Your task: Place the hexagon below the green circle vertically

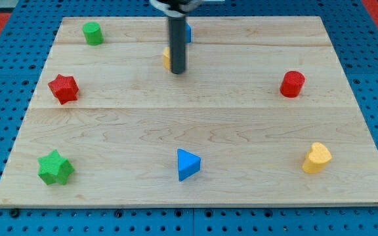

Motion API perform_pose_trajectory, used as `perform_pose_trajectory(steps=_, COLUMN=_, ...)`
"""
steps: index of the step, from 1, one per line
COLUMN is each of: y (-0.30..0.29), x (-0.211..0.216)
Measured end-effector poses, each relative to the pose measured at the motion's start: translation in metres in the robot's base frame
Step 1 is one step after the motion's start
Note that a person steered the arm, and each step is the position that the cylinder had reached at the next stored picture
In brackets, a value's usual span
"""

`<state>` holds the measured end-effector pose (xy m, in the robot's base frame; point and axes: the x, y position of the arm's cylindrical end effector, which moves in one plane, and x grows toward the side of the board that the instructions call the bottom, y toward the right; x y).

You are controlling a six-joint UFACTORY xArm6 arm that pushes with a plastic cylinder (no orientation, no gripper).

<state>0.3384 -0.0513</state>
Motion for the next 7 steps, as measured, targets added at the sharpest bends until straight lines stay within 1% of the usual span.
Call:
perform_pose_trajectory(steps=1, y=-0.001, x=0.007)
perform_pose_trajectory(steps=2, y=0.064, x=0.032)
perform_pose_trajectory(steps=3, y=0.122, x=0.014)
perform_pose_trajectory(steps=4, y=0.128, x=-0.023)
perform_pose_trajectory(steps=5, y=0.119, x=-0.051)
perform_pose_trajectory(steps=6, y=0.078, x=-0.057)
perform_pose_trajectory(steps=7, y=0.021, x=-0.051)
